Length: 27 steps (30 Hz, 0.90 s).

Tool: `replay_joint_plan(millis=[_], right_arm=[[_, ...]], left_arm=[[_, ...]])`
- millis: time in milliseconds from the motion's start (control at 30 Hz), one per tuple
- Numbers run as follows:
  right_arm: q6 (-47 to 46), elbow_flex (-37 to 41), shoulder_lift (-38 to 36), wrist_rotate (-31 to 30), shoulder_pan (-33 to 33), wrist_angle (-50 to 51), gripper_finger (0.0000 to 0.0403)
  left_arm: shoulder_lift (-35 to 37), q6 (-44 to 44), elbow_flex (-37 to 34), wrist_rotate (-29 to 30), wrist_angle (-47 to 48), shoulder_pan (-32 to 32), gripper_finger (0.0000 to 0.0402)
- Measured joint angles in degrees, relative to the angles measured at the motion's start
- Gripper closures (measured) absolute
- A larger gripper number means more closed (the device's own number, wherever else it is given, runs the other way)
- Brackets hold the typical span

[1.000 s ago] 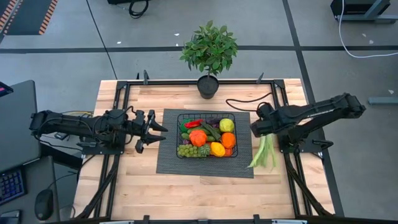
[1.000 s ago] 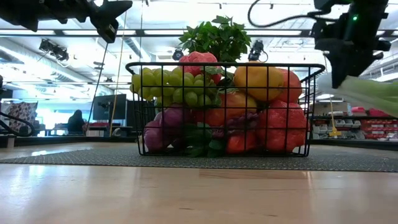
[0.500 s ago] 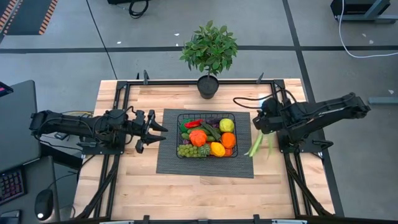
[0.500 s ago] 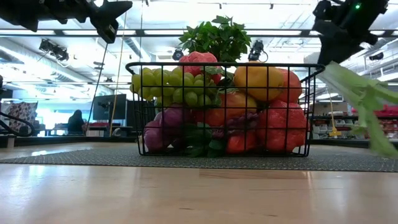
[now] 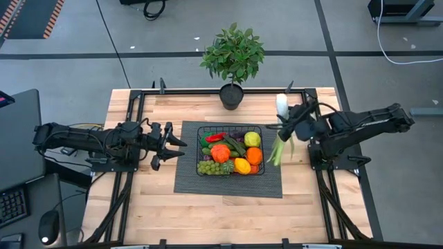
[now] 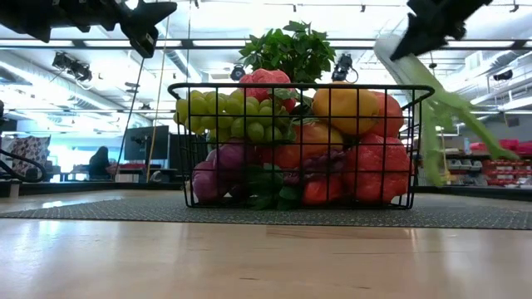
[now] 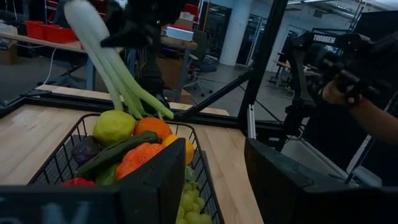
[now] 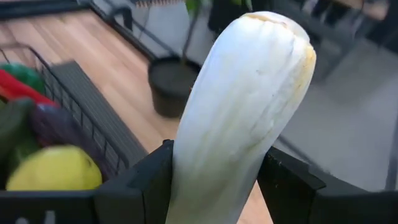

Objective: Build produce basket
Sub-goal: Put the celery into the wire basket

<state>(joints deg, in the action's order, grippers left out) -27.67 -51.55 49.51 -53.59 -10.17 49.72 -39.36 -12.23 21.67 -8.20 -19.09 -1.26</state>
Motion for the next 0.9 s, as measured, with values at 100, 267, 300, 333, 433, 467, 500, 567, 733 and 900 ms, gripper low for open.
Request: replay_joint_plan(millis=[100, 267, 300, 333, 433, 467, 500, 567, 733, 900], right_arm=[[10.38, 0.0, -0.66, -2.15, 0.0, -7.17, 0.0188], [29.22, 0.0, -1.56, -4.68, 0.0, -19.25, 0.0188], [32.69, 0.0, -1.61, -5.26, 0.0, -21.74, 0.0188], [36.29, 0.0, -1.61, -5.72, 0.0, -24.4, 0.0188], [45.15, 0.0, -1.51, -7.02, 0.0, -32.08, 0.0188], [47.66, 0.0, -1.51, -7.05, 0.0, -34.68, 0.0188], [49.84, 0.0, -1.47, -7.03, 0.0, -37.11, 0.0188], [53.43, 0.0, -1.44, -7.0, -0.07, -42.09, 0.0188], [63.73, 0.0, -1.44, -6.61, -1.41, -54.5, 0.0188], [63.6, -0.03, -1.44, -1.2, -3.92, -65.5, 0.0188]], left_arm=[[0.01, 0.02, 0.0, 1.87, 0.62, 0.0, 0.023], [-0.01, 0.42, 0.0, 6.62, 1.54, 0.02, 0.023], [-0.01, 0.99, 0.0, 7.36, 1.53, 0.02, 0.023], [-0.01, 1.7, 0.0, 8.06, 1.48, 0.01, 0.023], [-0.01, 2.43, 0.0, 9.71, 1.48, 0.02, 0.023], [-0.01, 2.45, 0.0, 10.3, 1.48, 0.0, 0.023], [-0.01, 2.72, 0.0, 10.95, 1.42, 0.0, 0.023], [-0.01, 3.76, -0.01, 11.62, 0.98, 0.01, 0.023], [-0.01, 5.43, 0.0, 11.64, -0.5, 0.0, 0.023], [-0.01, 5.49, 0.0, 11.64, -2.85, 0.0, 0.023]])
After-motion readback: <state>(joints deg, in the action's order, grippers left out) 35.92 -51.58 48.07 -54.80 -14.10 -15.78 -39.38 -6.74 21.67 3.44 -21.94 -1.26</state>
